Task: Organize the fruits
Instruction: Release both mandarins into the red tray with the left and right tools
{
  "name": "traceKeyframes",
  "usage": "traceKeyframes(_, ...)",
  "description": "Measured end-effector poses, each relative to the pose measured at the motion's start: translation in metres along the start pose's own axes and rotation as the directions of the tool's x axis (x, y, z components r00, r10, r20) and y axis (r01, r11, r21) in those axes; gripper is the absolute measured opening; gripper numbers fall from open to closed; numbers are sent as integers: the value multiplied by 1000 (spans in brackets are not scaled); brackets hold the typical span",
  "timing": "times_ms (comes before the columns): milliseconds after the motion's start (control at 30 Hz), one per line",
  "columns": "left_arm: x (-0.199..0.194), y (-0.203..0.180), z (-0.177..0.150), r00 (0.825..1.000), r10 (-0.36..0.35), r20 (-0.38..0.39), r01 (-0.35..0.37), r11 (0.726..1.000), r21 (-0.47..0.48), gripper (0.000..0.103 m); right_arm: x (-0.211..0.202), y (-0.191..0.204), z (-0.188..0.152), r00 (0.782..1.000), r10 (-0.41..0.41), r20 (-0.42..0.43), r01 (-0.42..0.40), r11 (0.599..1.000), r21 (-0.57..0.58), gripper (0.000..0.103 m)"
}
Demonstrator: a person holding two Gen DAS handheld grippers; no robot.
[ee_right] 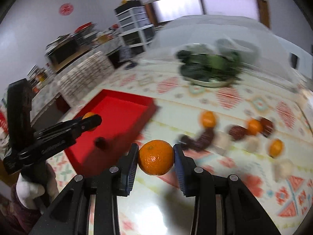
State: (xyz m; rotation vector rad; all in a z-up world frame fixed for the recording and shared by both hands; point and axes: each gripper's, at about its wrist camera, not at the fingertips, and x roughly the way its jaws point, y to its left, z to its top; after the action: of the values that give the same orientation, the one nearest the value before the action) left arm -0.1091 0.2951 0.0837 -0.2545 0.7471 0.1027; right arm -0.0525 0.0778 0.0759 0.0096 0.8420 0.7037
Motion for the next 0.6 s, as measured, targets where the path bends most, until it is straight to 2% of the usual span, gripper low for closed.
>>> traceKeyframes(67,3,23,-2,999,41,-6,-41,999,-33,31,20,20,8,999,29,-23,-30,999,-27,39)
traceKeyframes(200,9,50,-6,997,72,-26,-73,994,-76,31,62,51,21,995,59,-79,-64,996,-64,39)
traceKeyframes(333,10,63,-9,997,69,-34,-72,993,-89,31,98,70,26,992,41,-122,-53,994,-96,39)
traceKeyframes(467,10,65,-10,997,68,-31,-70,993,-92,31,118,72,26,987,36,-154,-49,995,-82,39)
traceKeyframes(567,9,66,-9,998,62,-25,-64,993,-98,36,122,73,25,988,23,-154,-36,996,-83,40)
traceKeyframes(600,7,67,-9,998,62,-19,-63,993,-99,42,121,74,25,988,22,-155,-36,996,-83,40)
